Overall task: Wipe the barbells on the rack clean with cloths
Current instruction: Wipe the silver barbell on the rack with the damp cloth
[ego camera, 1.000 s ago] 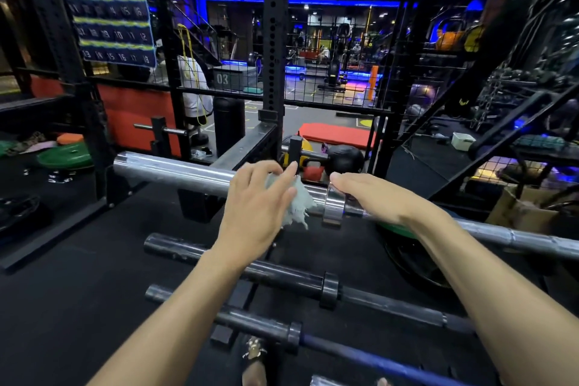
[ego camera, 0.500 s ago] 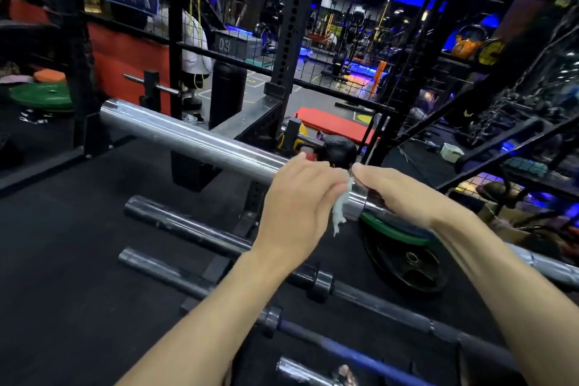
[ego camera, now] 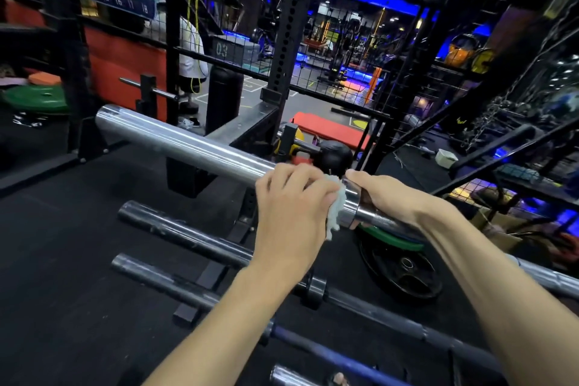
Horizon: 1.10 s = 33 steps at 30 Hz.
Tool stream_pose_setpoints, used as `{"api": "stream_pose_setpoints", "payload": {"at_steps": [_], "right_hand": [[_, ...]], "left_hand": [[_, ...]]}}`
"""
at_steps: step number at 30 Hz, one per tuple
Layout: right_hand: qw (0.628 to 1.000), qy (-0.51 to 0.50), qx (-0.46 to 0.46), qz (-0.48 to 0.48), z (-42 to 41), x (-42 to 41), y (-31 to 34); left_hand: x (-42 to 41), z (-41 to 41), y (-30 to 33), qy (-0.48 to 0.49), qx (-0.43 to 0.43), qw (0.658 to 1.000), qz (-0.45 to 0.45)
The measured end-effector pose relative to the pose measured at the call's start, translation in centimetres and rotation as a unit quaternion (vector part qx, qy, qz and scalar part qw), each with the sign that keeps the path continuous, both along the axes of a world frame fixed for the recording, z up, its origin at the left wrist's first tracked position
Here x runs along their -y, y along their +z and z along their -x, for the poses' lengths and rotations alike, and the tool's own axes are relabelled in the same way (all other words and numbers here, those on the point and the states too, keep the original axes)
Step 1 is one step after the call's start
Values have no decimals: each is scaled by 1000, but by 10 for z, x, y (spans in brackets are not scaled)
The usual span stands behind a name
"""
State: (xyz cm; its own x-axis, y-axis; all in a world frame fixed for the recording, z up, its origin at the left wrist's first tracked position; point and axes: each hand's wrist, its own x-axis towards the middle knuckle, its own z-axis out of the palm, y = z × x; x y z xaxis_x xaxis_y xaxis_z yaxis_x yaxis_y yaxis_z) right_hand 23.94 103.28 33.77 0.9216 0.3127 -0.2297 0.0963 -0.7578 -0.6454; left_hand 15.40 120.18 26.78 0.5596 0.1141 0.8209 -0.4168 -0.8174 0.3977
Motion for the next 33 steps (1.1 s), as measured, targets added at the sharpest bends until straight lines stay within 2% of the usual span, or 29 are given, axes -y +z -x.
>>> {"api": "stream_pose_setpoints", "payload": {"at_steps": [3, 6, 9, 12, 16, 19, 22, 24, 26, 33], "right_hand": [[1000, -2, -2, 23, -1, 2, -2], [999, -12, 12, 29, -6, 4, -4], [1000, -10, 16, 15, -14, 12, -9], [999, -14, 15, 29, -11, 8, -9], [998, -21, 38, 55, 2, -3, 0], [994, -1, 110, 16, 16, -4, 2], [977, 45, 204, -36, 25, 2, -2], [974, 77, 211, -24, 27, 6, -5], [973, 92, 211, -26, 28, 8, -4], [976, 92, 196, -23, 27, 6, -3]], "left_hand": [[3, 19, -34, -2, -10, 999, 45], [10, 19, -56, -31, -61, 994, 91], [20, 18, -51, -79, -122, 961, 237], [15, 29, -43, -106, -121, 944, 288], [0, 32, -16, -91, -97, 915, 381], [-3, 21, 14, -81, -68, 914, 392], [6, 9, 31, -85, -80, 929, 351], [17, 10, 31, -78, -90, 949, 292], [26, 14, 23, -73, -77, 956, 273], [40, 23, -20, -127, -45, 897, 421]]}}
